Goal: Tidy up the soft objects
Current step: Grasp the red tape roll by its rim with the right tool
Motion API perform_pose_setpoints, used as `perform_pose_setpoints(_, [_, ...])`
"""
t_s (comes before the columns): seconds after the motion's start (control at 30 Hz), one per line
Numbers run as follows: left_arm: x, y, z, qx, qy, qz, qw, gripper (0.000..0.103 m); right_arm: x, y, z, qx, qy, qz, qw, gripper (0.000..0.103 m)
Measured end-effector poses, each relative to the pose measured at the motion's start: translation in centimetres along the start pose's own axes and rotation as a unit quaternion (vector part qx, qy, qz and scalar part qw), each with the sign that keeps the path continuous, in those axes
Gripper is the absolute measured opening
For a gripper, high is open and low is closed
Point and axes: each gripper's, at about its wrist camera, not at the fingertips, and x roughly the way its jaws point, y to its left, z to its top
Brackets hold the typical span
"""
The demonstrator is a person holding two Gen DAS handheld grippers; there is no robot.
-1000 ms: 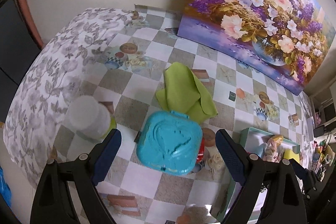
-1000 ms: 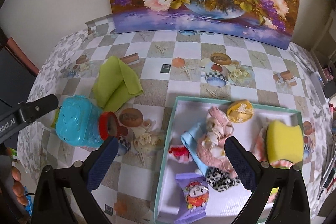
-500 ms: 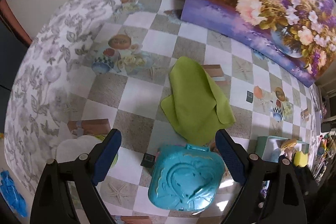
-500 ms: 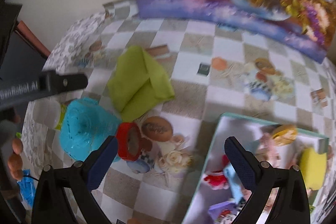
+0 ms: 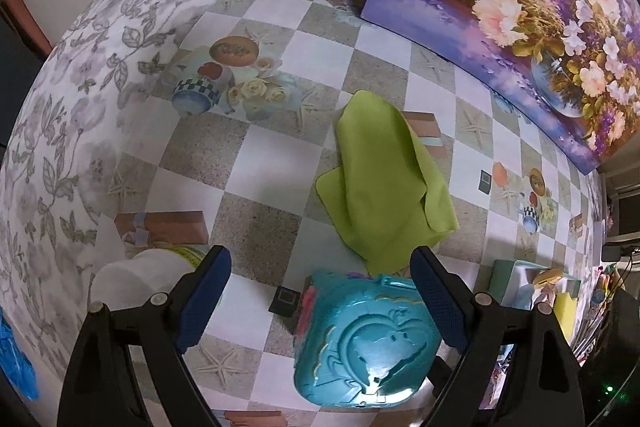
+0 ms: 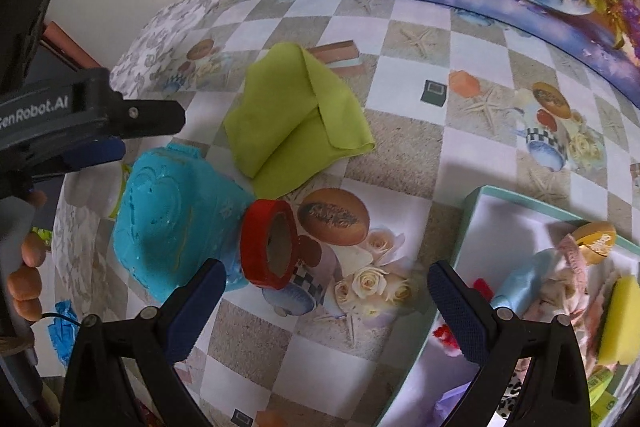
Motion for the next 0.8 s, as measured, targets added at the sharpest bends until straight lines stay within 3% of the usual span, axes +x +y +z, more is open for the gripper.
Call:
perform_pose_setpoints(0.23, [-0.1,0.4,0.0,-0.001,0.0,-0.002,1.0,0.091,0.8,0.2,-0.4,-0.001,0.008,0.019,1.0,0.097])
perform_pose_setpoints(0.3, [-0.1,0.3,0.0,0.001,0.001,0.0,1.0,0.091,1.1,0.1,-0.4,-0.003,0.01,0.02,1.0,0.086])
perform_pose_setpoints(0.43, [-0.1,0.3,0.2,0.002,0.001,0.003,1.0,0.091,1.4,0.0,-0.5,0.0,0.01,0.04,0.999,0.076])
perform_pose_setpoints(0.6, [0.3,0.2,0.4,0.002,0.004,0.004,1.0,0.091,1.1,0.3,-0.4,-0.004,-0.002,0.074,0.997,0.053])
perform_pose_setpoints(0.8, [0.9,-0.2,0.6,0.006,0.009,0.003,0.9999,0.091,0.6,0.0,-0.1,-0.001,-0.016,0.098,0.995,0.033])
